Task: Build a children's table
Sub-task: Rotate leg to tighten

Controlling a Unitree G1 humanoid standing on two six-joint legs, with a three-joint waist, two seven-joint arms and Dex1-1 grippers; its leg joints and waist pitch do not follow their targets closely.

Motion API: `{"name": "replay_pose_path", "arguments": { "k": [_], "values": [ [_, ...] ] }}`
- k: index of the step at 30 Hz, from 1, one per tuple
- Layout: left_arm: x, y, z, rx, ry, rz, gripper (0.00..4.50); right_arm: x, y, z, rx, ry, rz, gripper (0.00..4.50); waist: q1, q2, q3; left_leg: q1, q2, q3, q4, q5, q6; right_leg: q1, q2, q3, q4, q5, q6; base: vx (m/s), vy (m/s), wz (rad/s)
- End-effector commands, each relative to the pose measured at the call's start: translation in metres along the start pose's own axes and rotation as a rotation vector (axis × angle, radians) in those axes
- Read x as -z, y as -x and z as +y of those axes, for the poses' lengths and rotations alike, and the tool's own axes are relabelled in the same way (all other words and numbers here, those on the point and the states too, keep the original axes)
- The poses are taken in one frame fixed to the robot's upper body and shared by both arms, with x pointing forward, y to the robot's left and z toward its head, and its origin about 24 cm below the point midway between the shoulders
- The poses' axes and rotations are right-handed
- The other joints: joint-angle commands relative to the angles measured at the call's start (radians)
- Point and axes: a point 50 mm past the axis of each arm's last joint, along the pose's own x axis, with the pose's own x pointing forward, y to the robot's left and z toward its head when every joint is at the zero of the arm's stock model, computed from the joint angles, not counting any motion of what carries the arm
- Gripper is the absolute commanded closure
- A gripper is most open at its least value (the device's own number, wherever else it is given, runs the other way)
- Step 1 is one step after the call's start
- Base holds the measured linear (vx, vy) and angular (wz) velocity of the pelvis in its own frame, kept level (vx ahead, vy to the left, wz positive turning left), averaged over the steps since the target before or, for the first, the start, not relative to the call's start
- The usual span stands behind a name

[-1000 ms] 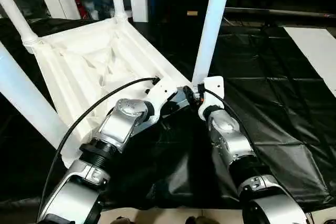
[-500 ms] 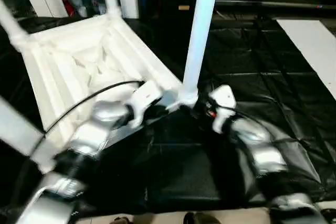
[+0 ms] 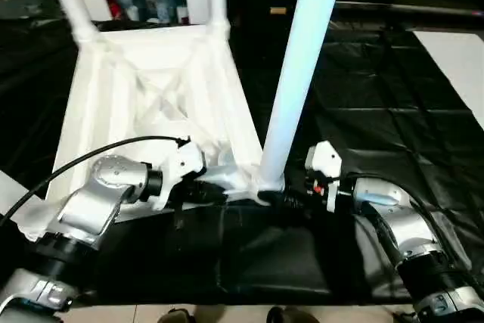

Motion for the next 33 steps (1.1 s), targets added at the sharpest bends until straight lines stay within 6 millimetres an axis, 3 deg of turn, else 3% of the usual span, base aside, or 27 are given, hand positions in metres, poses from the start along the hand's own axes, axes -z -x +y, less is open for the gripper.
{"name": "replay_pose_path", "arguments": {
  "k": [1,5,20,29,33],
  "values": [
    [0.010,-0.012,-0.015,0.129,0.031,0.038,4.50,-0.002,0.003,-0.003,0.003,0.021,0.011,0.52,-0.002,-0.001,-0.060,0.005,0.013,0.012,-0.047,-0.038,0.119,0.065,-0.049,0.033,-0.044,0.132,-0.294,0.000,0.000,0.00],
    [0.008,-0.013,-0.016,0.141,0.025,0.033,4.50,-0.005,0.000,0.000,-0.050,0.019,-0.007,0.52,-0.002,-0.002,-0.061,0.005,0.013,0.012,-0.045,-0.044,0.117,0.065,-0.049,0.033,-0.043,0.120,-0.294,0.000,0.000,0.00],
    [0.010,-0.013,-0.015,0.134,0.024,0.049,4.50,-0.003,0.000,0.001,-0.084,0.027,-0.004,1.75,0.000,-0.005,-0.064,0.003,0.010,0.010,-0.039,-0.013,0.132,0.068,-0.048,0.032,-0.036,0.149,-0.299,0.000,0.000,0.00],
    [0.011,-0.014,-0.013,0.104,0.032,0.054,4.50,0.003,-0.002,0.004,-0.065,0.022,-0.003,1.81,0.000,-0.007,-0.065,0.004,0.010,0.010,-0.036,-0.009,0.138,0.069,-0.048,0.031,-0.034,0.155,-0.306,0.000,0.000,0.00],
    [0.012,-0.018,-0.008,0.044,0.035,0.064,4.50,0.007,-0.004,0.001,0.019,-0.001,-0.011,1.81,-0.001,-0.006,-0.059,0.005,0.013,0.010,-0.042,-0.055,0.118,0.064,-0.050,0.031,-0.044,0.069,-0.295,0.000,0.000,0.00]
  ]
}}
